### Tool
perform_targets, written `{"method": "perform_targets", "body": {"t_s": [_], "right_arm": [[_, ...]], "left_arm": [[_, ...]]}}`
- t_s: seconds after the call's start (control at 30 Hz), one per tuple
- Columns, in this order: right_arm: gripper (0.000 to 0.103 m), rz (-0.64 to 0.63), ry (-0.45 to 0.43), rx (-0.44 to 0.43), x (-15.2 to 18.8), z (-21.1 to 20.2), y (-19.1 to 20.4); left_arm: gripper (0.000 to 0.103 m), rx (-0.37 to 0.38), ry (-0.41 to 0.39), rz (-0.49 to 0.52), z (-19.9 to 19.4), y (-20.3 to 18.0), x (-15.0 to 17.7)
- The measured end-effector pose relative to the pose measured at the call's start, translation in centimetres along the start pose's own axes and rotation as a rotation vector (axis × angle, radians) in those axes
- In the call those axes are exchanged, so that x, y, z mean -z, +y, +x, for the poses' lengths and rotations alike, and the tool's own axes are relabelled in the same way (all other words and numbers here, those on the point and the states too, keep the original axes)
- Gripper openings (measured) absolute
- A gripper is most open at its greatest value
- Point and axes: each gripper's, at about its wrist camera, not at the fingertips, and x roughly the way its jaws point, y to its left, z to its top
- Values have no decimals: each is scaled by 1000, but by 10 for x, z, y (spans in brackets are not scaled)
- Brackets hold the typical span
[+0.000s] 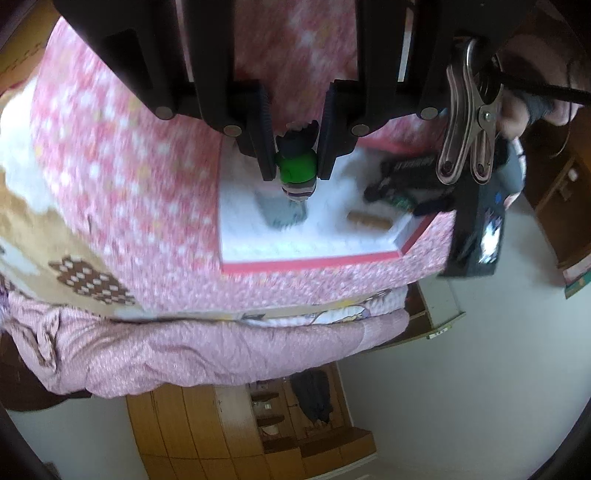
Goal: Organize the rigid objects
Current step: 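Carry the green stick into the box with the left tool and release it, then lower the green figurine into the box with the right tool and release it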
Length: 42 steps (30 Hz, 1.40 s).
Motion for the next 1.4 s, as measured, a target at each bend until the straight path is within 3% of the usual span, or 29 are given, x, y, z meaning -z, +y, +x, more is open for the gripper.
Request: {"method": "perform_targets", "body": {"t_s": [0.27, 0.7, 0.77, 0.9, 1.17, 1.4], "right_arm": [[23, -19, 37, 65, -34, 50, -20], [24, -50, 105, 91, -50, 98, -28], [24, -59, 97, 100, -52, 97, -26], [36, -69, 85, 117, -55, 91, -22], [37, -89, 55, 95, -58, 54, -12], [37, -88, 34, 79, -49, 16, -4]], "left_arm": [[92, 0, 0, 0, 0, 0, 0], [93, 1, 0, 0, 0, 0, 0], [93, 0, 1, 1, 0, 0, 0], [93, 0, 1, 1, 1, -1, 0], [94, 15, 1, 32, -2, -7, 1], [94, 17, -58, 92, -34, -20, 2]]}}
